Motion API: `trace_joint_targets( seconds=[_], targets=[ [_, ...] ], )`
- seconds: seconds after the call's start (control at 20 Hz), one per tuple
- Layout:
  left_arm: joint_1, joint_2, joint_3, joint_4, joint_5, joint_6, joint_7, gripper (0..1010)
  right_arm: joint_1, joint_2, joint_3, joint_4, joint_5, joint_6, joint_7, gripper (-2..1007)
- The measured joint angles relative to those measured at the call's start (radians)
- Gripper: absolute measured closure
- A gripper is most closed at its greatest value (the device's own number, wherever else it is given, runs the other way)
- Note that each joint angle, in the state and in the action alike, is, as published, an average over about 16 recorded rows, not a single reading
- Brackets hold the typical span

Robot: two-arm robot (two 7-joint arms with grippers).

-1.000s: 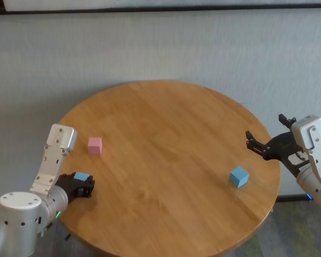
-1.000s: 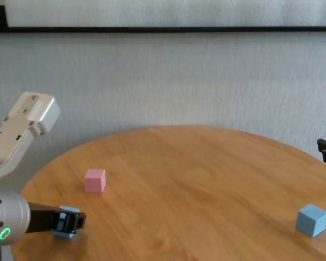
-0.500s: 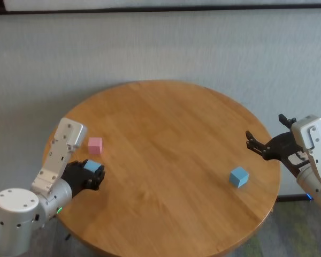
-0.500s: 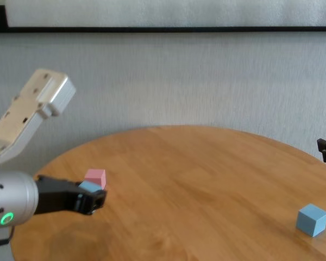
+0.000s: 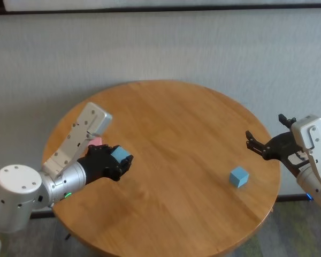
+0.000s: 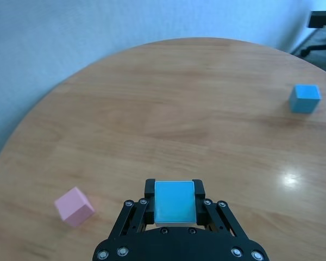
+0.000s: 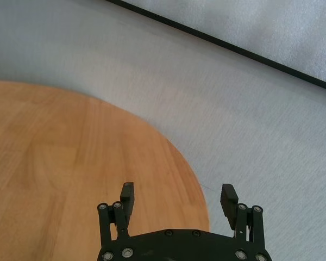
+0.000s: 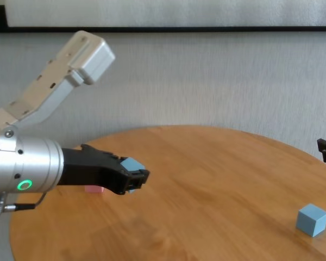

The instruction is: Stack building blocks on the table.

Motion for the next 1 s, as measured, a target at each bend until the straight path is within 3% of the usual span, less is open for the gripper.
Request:
trace_joint_targets(
  seconds=[0.25,0.45,0.7,1.0],
  targets=[
    [-0.065,0.009,0.057,0.035,0.033,-0.018,-0.103,609,0.000,0.000,0.000,0.000,0.000,0.000,0.000,0],
    [-0.108,0.003,0.095,0.072,0.056,-0.021,-0.159,609,0.000,0.000,0.000,0.000,0.000,0.000,0.000,0],
    [-0.145,-0.020,0.125,0.117,0.078,-0.013,-0.197,609,0.000,0.000,0.000,0.000,0.000,0.000,0.000,0],
    [-0.174,-0.060,0.145,0.174,0.097,0.005,-0.214,609,0.000,0.000,0.000,0.000,0.000,0.000,0.000,0]
  ],
)
